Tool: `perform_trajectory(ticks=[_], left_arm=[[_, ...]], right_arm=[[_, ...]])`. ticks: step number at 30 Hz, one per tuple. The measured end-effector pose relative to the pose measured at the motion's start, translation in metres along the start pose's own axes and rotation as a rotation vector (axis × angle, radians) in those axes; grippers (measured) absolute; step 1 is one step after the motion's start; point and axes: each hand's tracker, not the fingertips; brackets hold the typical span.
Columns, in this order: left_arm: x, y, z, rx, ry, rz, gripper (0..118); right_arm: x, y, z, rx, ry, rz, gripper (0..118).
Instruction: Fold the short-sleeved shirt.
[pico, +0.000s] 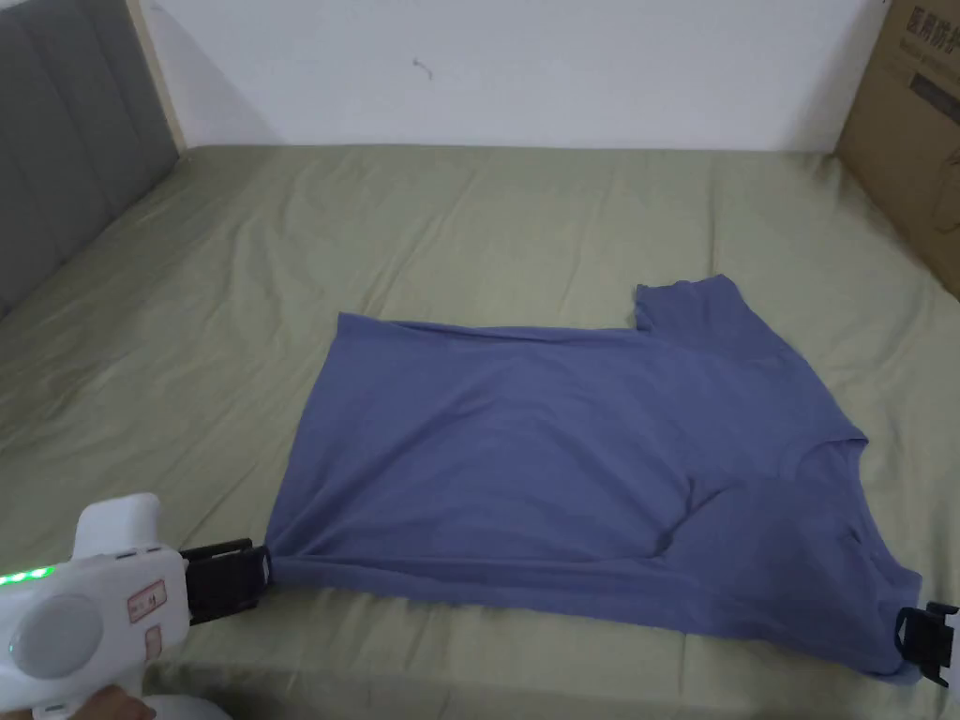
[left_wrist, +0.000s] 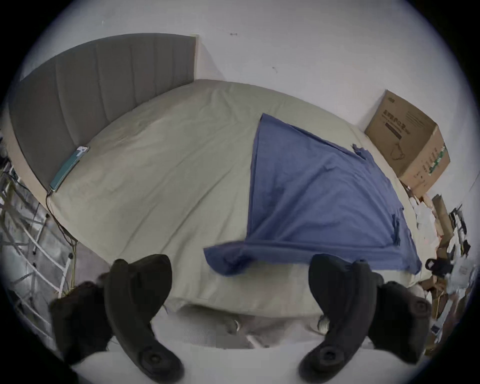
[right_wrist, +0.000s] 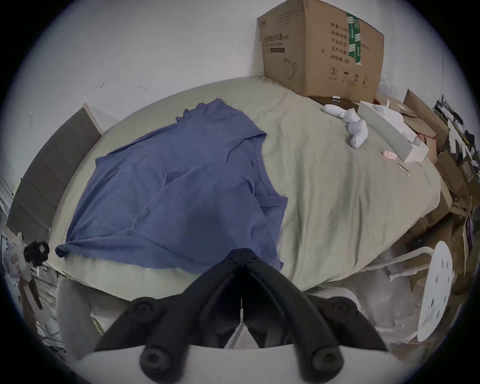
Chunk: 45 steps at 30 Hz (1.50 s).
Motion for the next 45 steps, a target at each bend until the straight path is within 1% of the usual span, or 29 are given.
perform_trajectory(ticks=[1, 2, 3, 4, 5, 6, 8, 10, 11, 15, 16, 18, 19, 20, 21, 22, 23, 24, 25, 26, 28, 29, 31, 34, 36, 37, 42, 44, 45], left_arm=[[-0.002, 0.004, -0.005, -0.004, -0.010, 0.014, 100], [-0.004, 0.008, -0.012, -0.014, -0.022, 0.012, 89], [-0.005, 0.010, -0.020, -0.019, -0.036, 0.029, 56], [-0.001, 0.012, -0.023, -0.026, -0.038, 0.043, 16], [-0.005, 0.013, -0.031, -0.033, -0.045, 0.054, 1], [-0.005, 0.012, -0.043, -0.068, -0.064, 0.074, 1], [0.004, 0.007, -0.052, -0.162, -0.040, 0.050, 1], [0.017, 0.003, -0.045, -0.169, -0.068, -0.023, 1], [0.019, 0.008, -0.040, -0.149, -0.048, -0.037, 1], [0.026, 0.011, -0.030, -0.118, -0.029, -0.032, 1], [0.024, 0.012, -0.031, -0.119, -0.014, -0.059, 1], [0.030, 0.011, -0.027, -0.122, -0.001, -0.089, 1], [0.031, 0.011, -0.027, -0.125, 0.010, -0.117, 1], [0.031, 0.010, -0.028, -0.123, 0.013, -0.124, 1], [0.032, 0.011, -0.027, -0.121, 0.020, -0.137, 1], [0.032, 0.011, -0.027, -0.126, 0.008, -0.104, 1], [0.032, 0.011, -0.027, -0.133, 0.004, -0.094, 1], [0.027, 0.011, -0.032, -0.136, -0.001, -0.083, 1], [0.027, 0.011, -0.032, -0.136, 0.002, -0.081, 1], [0.027, 0.012, -0.031, -0.136, 0.003, -0.079, 1], [0.026, 0.013, -0.031, -0.133, -0.002, -0.076, 1], [0.027, 0.014, -0.029, -0.135, 0.002, -0.082, 1], [0.031, 0.020, -0.025, -0.130, 0.010, -0.094, 1], [0.036, 0.033, -0.014, -0.090, -0.002, -0.129, 1], [0.039, 0.047, -0.011, -0.061, 0.005, -0.163, 1], [0.041, 0.058, -0.012, -0.053, -0.004, -0.171, 1], [0.055, 0.112, -0.045, -0.025, 0.079, -0.280, 1], [0.060, 0.127, -0.069, -0.056, 0.060, -0.272, 1], [0.065, 0.132, -0.083, -0.091, 0.072, -0.301, 1]], right_arm=[[0.000, 0.000, -0.003, -0.006, -0.001, 0.005, 0], [0.004, 0.000, -0.009, -0.012, -0.001, 0.006, 0], [0.005, 0.000, -0.012, -0.018, 0.003, 0.004, 0], [0.006, 0.000, -0.014, -0.023, 0.007, 0.004, 0], [0.006, -0.001, -0.016, -0.028, 0.008, 0.006, 0], [0.005, -0.003, -0.018, -0.031, 0.007, 0.008, 0], [0.007, -0.004, -0.023, -0.044, 0.004, 0.009, 0], [0.010, -0.005, -0.024, -0.051, 0.006, 0.012, 0], [0.012, -0.004, -0.024, -0.048, 0.001, 0.012, 0], [0.018, 0.006, -0.025, -0.027, 0.031, 0.025, 0], [0.018, 0.011, -0.024, -0.027, 0.039, 0.040, 13], [0.018, 0.019, -0.026, -0.027, 0.019, 0.074, 71], [0.020, 0.023, -0.030, -0.025, 0.012, 0.077, 71], [0.024, 0.025, -0.033, -0.018, 0.014, 0.076, 71], [0.014, 0.026, -0.031, -0.024, 0.019, 0.063, 71], [-0.011, 0.025, -0.021, -0.045, 0.028, 0.038, 69], [-0.010, 0.024, -0.029, -0.071, 0.033, 0.032, 56], [-0.010, 0.018, -0.041, -0.107, 0.025, 0.054, 6], [-0.013, 0.013, -0.050, -0.173, 0.004, 0.074, 0], [-0.018, 0.008, -0.053, -0.205, -0.014, 0.080, 0], [-0.024, 0.008, -0.040, -0.171, 0.016, 0.075, 0], [-0.029, 0.013, -0.029, -0.105, 0.006, 0.093, 0], [-0.033, 0.029, -0.016, -0.086, 0.002, 0.118, 0], [-0.036, 0.056, 0.000, -0.070, 0.019, 0.098, 0], [-0.042, 0.072, 0.011, -0.013, 0.045, 0.114, 0], [-0.044, 0.083, 0.014, -0.012, 0.034, 0.115, 0], [-0.041, 0.149, -0.022, 0.027, 0.009, 0.110, 0], [-0.045, 0.164, -0.050, -0.054, -0.031, 0.139, 0], [-0.049, 0.167, -0.062, -0.061, -0.038, 0.175, 0]])
